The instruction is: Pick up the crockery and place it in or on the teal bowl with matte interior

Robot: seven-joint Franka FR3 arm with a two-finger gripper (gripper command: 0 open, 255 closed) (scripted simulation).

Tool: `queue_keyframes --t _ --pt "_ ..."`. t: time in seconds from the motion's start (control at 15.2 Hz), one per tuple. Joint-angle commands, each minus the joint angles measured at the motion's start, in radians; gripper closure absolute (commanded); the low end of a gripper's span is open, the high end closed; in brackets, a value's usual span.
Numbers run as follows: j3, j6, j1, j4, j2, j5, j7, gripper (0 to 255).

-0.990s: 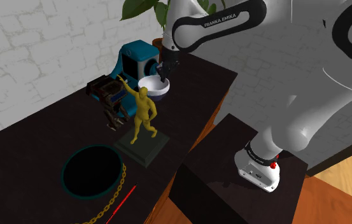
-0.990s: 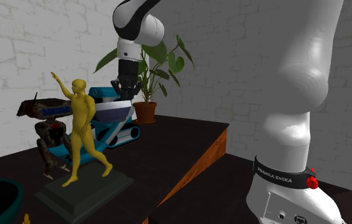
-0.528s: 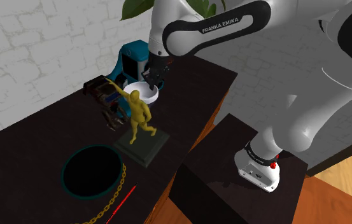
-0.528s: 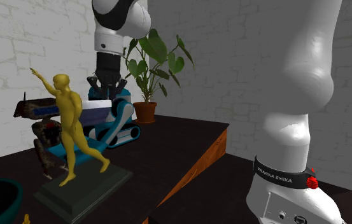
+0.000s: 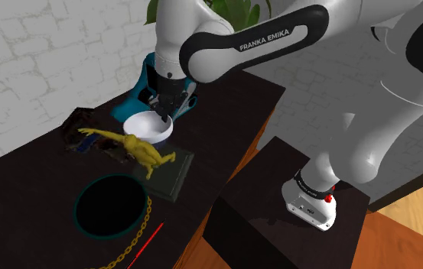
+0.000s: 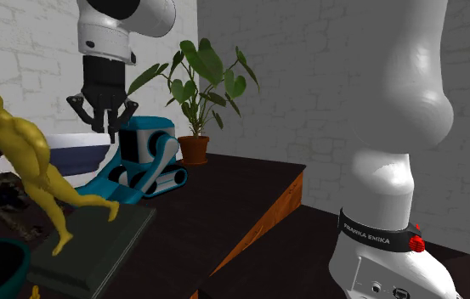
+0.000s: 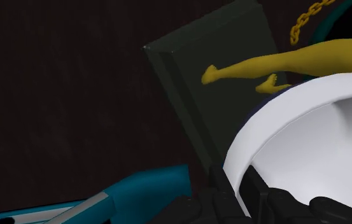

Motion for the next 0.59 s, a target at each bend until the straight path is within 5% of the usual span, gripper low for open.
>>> queue_keyframes --t 0.0,0.53 --pt "0.025 -0.012 0.023 0.042 0.032 -0.015 0.056 255" --pt "0.103 -0.077 0.125 0.237 0.176 -0.088 0.262 255"
